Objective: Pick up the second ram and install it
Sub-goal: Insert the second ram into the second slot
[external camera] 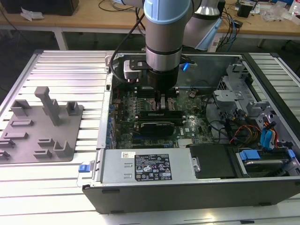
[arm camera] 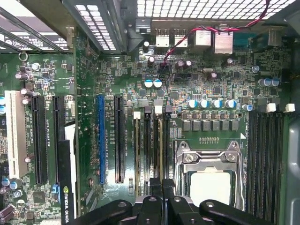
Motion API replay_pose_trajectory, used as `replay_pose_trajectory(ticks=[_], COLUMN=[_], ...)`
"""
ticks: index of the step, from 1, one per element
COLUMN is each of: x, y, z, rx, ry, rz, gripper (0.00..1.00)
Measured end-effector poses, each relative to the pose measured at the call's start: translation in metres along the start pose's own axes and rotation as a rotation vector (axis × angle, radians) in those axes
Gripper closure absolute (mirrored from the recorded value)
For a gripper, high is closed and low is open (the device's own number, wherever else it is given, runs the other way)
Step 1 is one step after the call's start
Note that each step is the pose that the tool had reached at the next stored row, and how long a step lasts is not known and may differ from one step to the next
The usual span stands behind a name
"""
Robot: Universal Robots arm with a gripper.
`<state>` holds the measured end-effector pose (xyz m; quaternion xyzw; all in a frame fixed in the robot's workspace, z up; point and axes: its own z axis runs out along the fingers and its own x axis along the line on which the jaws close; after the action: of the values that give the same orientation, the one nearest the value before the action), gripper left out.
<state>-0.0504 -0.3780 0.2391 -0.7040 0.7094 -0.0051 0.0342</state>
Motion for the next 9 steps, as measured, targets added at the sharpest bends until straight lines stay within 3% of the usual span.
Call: replay_pose_trajectory(ticks=[9], x=[0.0007], y=[0.0011], z=[0.0013], rx=[-0.0001], ry=[0.0003], rz=[0.001], gripper=[0.91])
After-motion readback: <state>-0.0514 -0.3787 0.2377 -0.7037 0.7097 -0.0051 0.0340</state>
